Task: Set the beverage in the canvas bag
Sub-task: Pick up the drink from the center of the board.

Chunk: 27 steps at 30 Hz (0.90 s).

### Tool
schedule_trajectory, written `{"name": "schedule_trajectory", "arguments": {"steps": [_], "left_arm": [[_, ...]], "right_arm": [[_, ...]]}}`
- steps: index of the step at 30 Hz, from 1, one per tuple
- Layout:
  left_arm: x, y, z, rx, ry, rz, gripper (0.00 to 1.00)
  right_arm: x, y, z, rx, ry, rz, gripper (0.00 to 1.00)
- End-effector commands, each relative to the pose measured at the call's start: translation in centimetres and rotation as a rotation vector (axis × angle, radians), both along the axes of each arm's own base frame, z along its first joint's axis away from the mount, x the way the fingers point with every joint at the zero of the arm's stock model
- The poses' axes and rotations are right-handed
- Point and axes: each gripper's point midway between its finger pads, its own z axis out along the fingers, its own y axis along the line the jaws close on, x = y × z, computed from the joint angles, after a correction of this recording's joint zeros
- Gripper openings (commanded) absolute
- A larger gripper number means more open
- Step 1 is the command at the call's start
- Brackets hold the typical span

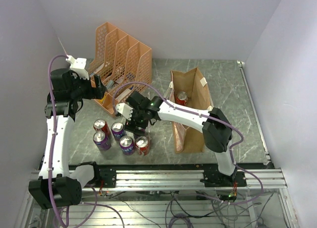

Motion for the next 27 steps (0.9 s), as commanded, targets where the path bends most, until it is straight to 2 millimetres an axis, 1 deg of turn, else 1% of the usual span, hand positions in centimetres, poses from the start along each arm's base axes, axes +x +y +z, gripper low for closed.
{"name": "schedule_trajectory", "arguments": {"steps": [1, 3, 6, 14, 16, 17, 20, 22, 27], "left_arm": [[0.0, 0.5, 0.9, 0.002, -0.039, 0.016, 0.92], [0.0, 0.5, 0.8, 0.004, -0.038, 0.015, 0.92], [-0.1, 0.5, 0.8, 0.006, -0.038, 0.015, 0.92], [0.1, 0.4, 0.8, 0.014, -0.040, -0.001, 0.91], [0.2, 0.4, 0.8, 0.017, -0.042, -0.005, 0.90], [0.2, 0.4, 0.8, 0.018, -0.041, -0.008, 0.90], [0.5, 0.2, 0.8, 0.010, -0.035, -0.019, 0.88], [0.8, -0.2, 0.8, -0.008, -0.031, -0.033, 0.87], [1.7, -1.2, 0.4, -0.056, -0.013, -0.059, 0.84]], "right_arm": [[-0.1, -0.9, -2.0, -0.049, 0.026, -0.026, 0.79], [-0.1, -0.9, -2.1, -0.050, 0.030, -0.026, 0.77], [0.2, -0.7, -1.8, -0.038, 0.036, -0.034, 0.72], [1.2, -0.3, 0.8, 0.035, 0.034, -0.033, 0.54], [1.5, -0.2, 1.1, 0.046, 0.035, -0.034, 0.49], [1.6, -0.3, 2.6, 0.073, 0.024, -0.032, 0.46], [2.3, -0.3, 5.4, 0.127, 0.011, -0.032, 0.39], [2.8, -0.6, 8.5, 0.181, -0.003, -0.031, 0.37], [3.9, -2.5, 16.4, 0.322, -0.058, 0.008, 0.31]]}}
